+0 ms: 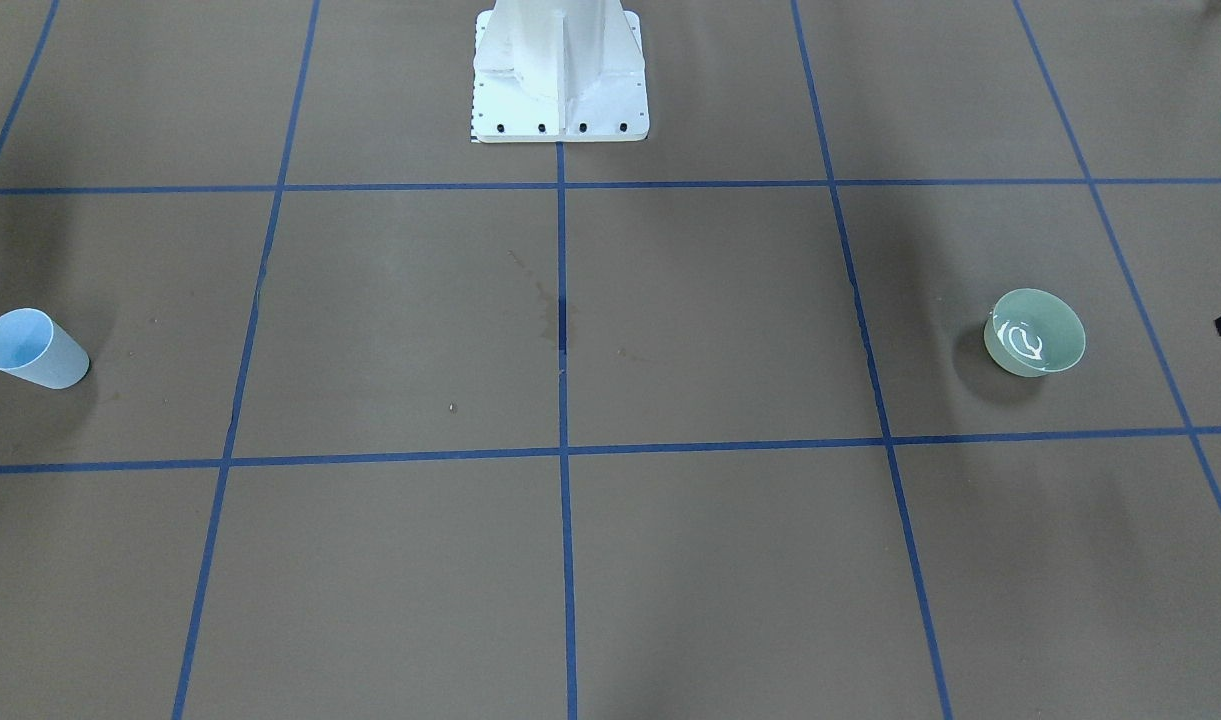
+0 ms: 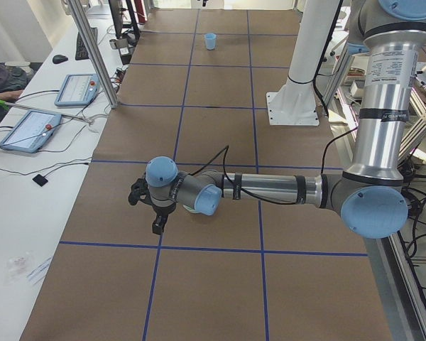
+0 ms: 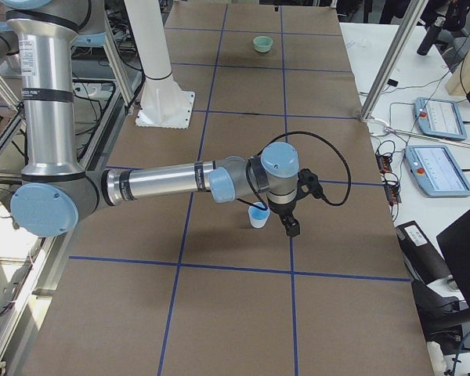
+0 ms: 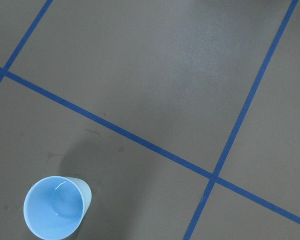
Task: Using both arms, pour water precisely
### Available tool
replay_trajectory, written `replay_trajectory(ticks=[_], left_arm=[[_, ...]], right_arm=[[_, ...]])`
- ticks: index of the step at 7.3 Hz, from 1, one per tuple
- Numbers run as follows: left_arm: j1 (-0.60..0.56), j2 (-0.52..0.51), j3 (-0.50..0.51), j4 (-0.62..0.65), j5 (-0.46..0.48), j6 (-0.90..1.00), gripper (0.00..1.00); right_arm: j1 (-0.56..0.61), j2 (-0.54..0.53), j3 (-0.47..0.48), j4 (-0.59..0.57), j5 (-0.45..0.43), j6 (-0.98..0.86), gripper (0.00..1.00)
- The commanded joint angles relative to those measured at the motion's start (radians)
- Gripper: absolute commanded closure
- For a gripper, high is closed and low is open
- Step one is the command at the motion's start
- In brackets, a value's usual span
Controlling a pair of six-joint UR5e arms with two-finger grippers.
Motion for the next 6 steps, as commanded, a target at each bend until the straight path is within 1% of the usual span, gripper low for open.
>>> replay_trajectory(ticks=[1, 4, 5, 6], left_arm=[[-0.101, -0.002, -0.004, 0.171, 0.028, 0.177, 0.01], [-0.111, 0.001, -0.007, 0.228, 0.019, 0.165, 0.01], [-0.111, 0.001, -0.010, 0.230, 0.005, 0.153, 0.01], [-0.111, 0.001, -0.008, 0.234, -0.055, 0.092, 0.01]], right_arm=[[-0.001, 0.006, -0.006, -0.003, -0.006, 0.012, 0.01], [-0.002, 0.012, 0.000, -0.061, -0.006, 0.013, 0.01], [-0.002, 0.038, 0.000, -0.143, -0.006, 0.013, 0.01], [-0.002, 0.076, -0.003, -0.238, -0.008, 0.013, 0.01]])
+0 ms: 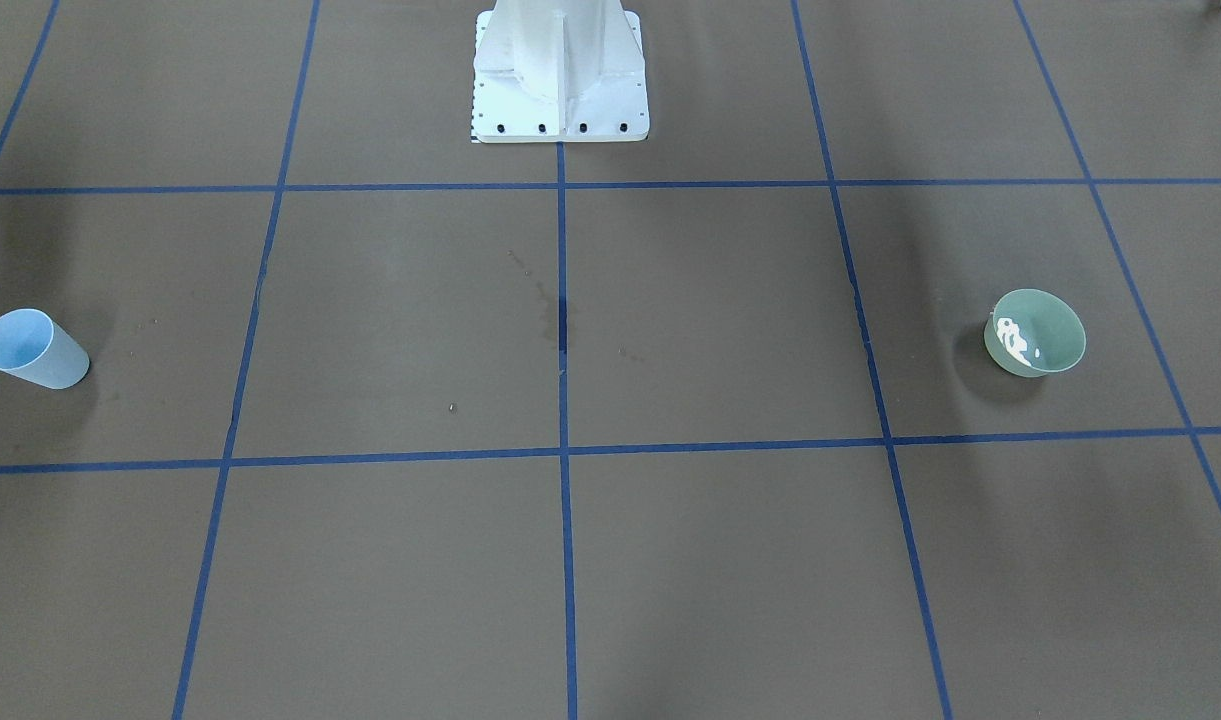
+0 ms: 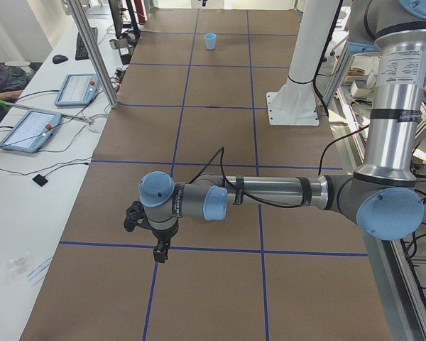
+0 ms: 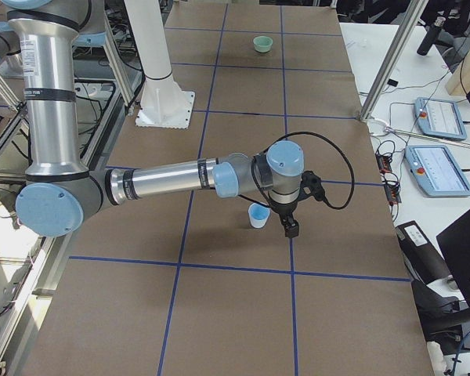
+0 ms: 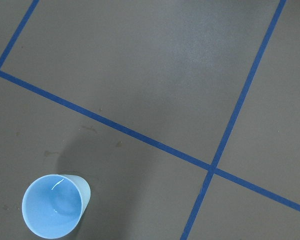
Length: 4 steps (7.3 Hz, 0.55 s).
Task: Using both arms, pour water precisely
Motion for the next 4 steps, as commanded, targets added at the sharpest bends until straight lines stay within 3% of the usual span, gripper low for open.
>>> replay_trajectory(ticks=[1, 4], left_arm=[[-0.001, 0.005, 0.000, 0.008, -0.064, -0.066, 0.01], [-0.001, 0.002, -0.008, 0.070, -0.104, -0.066, 0.01]], right_arm=[[-0.002, 0.054, -0.011, -0.140, -0.003, 0.000, 0.01], [-0.009, 0.054, -0.027, -0.145, -0.015, 0.006, 0.01]])
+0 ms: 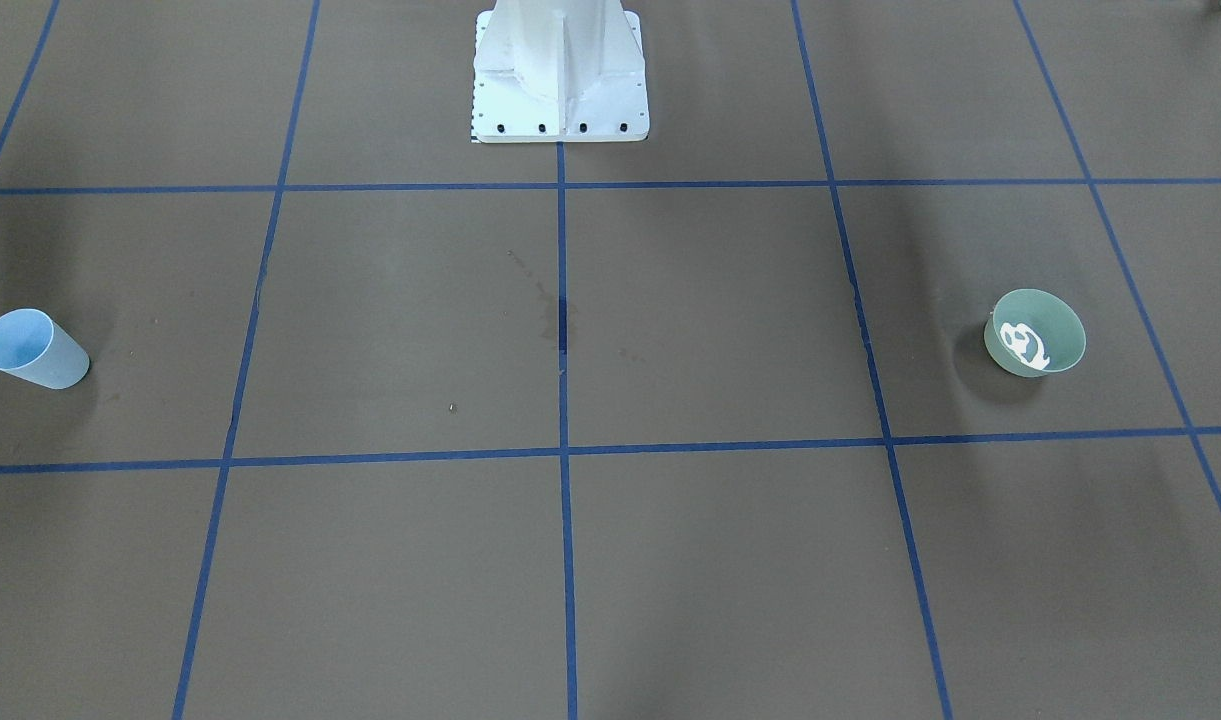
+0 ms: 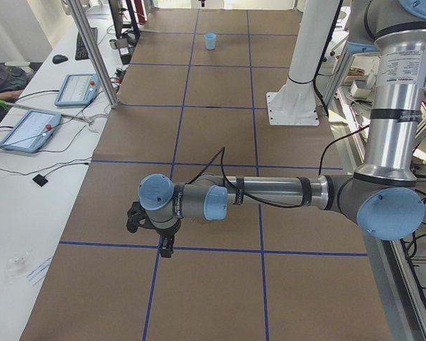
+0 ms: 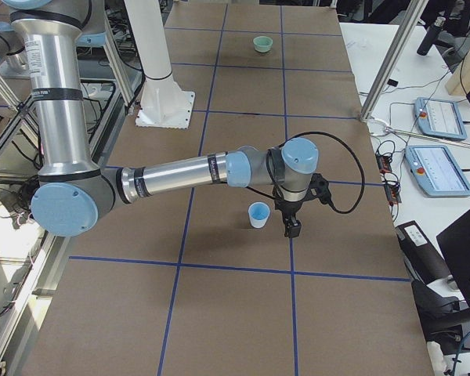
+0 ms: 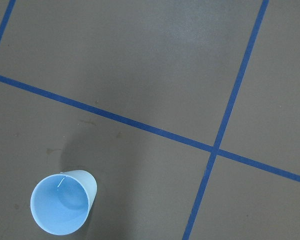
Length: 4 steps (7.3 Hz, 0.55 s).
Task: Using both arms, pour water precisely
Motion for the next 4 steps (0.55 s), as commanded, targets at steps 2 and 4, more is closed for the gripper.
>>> replay_trajectory(ticks=[2, 4], left_arm=[[-0.002, 0.014, -0.060, 0.033, -0.013, -0.002, 0.01], [0.000, 0.039, -0.097, 0.027, 0.017, -0.011, 0.01]], right_arm=[[-0.001, -0.006, -0.012, 0.003, -0.004, -0.001, 0.01], [-0.001, -0.015, -0.027, 0.002, -0.002, -0.013, 0.01]])
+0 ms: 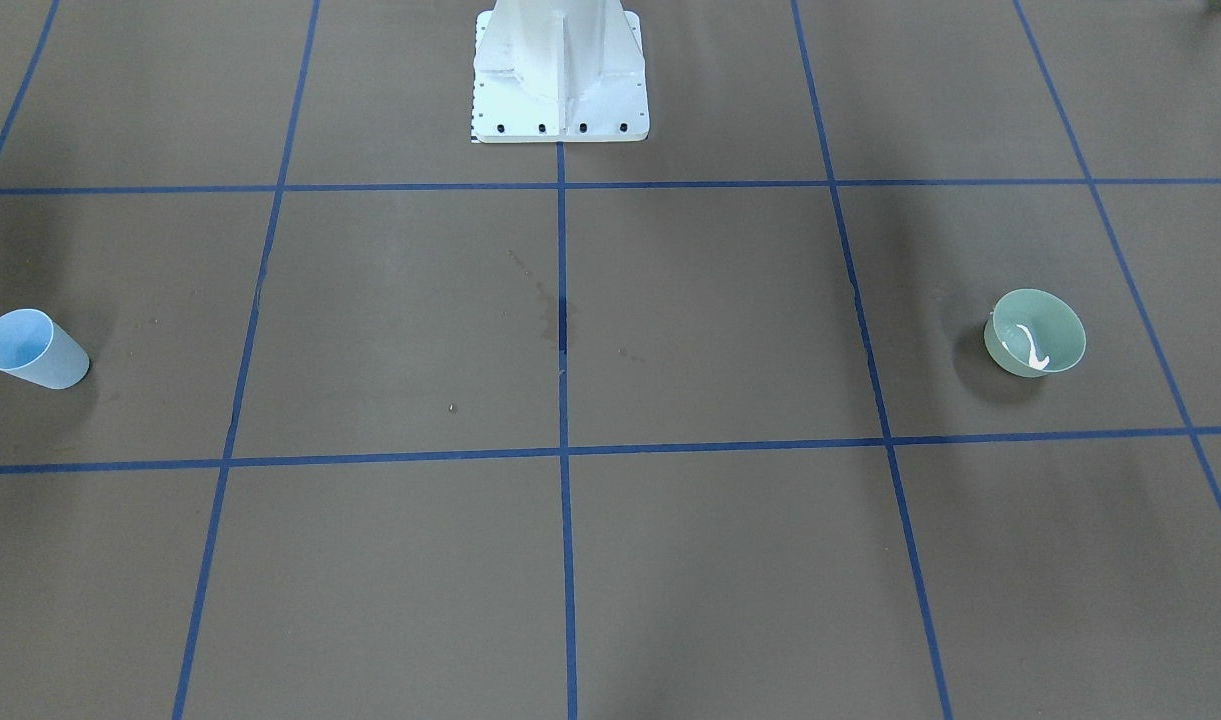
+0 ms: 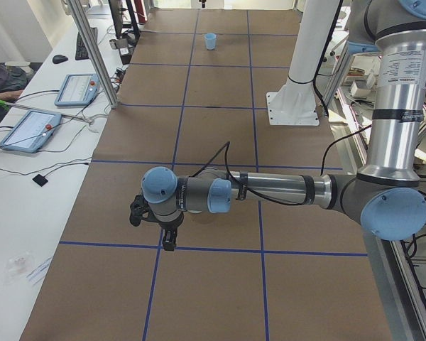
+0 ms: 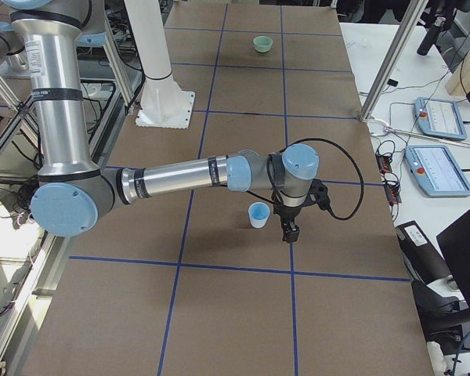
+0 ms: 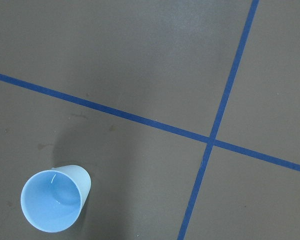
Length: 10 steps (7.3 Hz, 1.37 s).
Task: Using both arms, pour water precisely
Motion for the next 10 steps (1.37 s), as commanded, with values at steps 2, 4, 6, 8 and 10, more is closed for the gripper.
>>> replay_trajectory(ticks=[2, 4, 6, 8, 10], left_arm=[[0.004, 0.008, -0.041, -0.002, 0.058, -0.011, 0.01], [0.007, 0.006, -0.039, 0.004, 0.057, -0.014, 0.01], [0.009, 0.009, -0.031, 0.004, 0.051, -0.015, 0.01], [0.009, 0.002, -0.031, 0.003, 0.052, -0.015, 0.01], [0.009, 0.008, -0.044, 0.001, 0.046, -0.006, 0.01]], right_arm=[[-0.002, -0.014, 0.002, -0.007, -0.002, 0.000, 0.01], [-0.002, -0.037, -0.015, 0.004, -0.002, -0.001, 0.01], [-0.002, -0.035, -0.012, 0.004, -0.005, -0.001, 0.01], [-0.003, -0.029, -0.008, 0.004, -0.005, 0.002, 0.01], [-0.003, -0.029, -0.005, 0.004, -0.005, 0.003, 0.01]])
